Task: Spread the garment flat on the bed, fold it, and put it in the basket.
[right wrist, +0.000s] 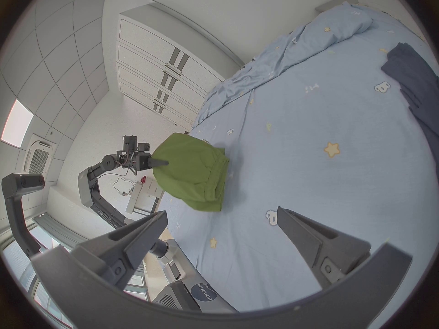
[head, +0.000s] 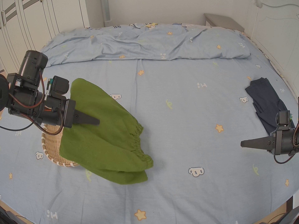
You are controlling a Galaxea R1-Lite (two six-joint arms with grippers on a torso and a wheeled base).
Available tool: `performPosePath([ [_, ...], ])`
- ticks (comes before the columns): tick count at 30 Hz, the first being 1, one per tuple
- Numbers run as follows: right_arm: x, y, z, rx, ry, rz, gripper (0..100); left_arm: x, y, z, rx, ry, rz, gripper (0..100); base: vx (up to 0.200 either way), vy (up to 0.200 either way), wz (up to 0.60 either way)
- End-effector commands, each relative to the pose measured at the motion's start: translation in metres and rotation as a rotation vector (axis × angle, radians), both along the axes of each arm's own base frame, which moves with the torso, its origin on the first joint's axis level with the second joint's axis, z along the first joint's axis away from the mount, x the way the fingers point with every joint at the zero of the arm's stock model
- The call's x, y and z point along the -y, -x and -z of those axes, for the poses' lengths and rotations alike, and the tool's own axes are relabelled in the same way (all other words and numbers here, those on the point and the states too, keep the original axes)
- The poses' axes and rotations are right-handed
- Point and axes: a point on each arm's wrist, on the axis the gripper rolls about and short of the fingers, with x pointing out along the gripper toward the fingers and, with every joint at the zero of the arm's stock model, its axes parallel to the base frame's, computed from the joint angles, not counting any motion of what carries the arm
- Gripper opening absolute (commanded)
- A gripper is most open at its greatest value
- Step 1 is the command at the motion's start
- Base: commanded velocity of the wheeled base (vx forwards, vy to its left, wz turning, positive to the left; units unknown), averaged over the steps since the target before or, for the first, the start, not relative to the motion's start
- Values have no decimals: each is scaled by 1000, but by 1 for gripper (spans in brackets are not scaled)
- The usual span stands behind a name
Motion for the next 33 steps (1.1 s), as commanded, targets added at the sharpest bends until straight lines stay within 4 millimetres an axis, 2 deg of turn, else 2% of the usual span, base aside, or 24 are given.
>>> performPosePath([
  [1,-4,1,2,-4,3,-18,100,-5,2,-14,107,11,-49,0,0,0,0],
  [4,-4,1,2,-4,3,-18,100,-12,0,-16,148,28,-83,0,0,0,0],
  [6,-4,2,1,-2,3,-20,100,-19,-8,-17,222,51,-125,0,0,0,0],
  [12,-3,8,-5,27,-2,-18,100,-45,-19,-22,331,147,-268,0,0,0,0],
  [14,-3,8,-5,30,-2,-18,100,-48,-20,-22,338,154,-280,0,0,0,0],
  [15,-3,9,-5,31,-2,-19,100,-58,-22,-22,359,171,-316,0,0,0,0],
  [17,-3,9,-6,33,-2,-19,100,-64,-23,-19,355,180,-343,0,0,0,0],
  [22,-3,12,-8,46,-7,-25,100,-81,-29,12,219,186,-433,0,0,0,0],
  [24,-3,12,-8,46,-8,-26,100,-86,-28,18,188,191,-457,0,0,0,0],
  [27,-3,12,-8,46,-9,-30,100,-97,-20,40,84,213,-531,0,0,0,0],
  [33,-5,13,-7,38,-8,-43,100,-112,-15,62,-29,224,-619,0,0,0,0],
])
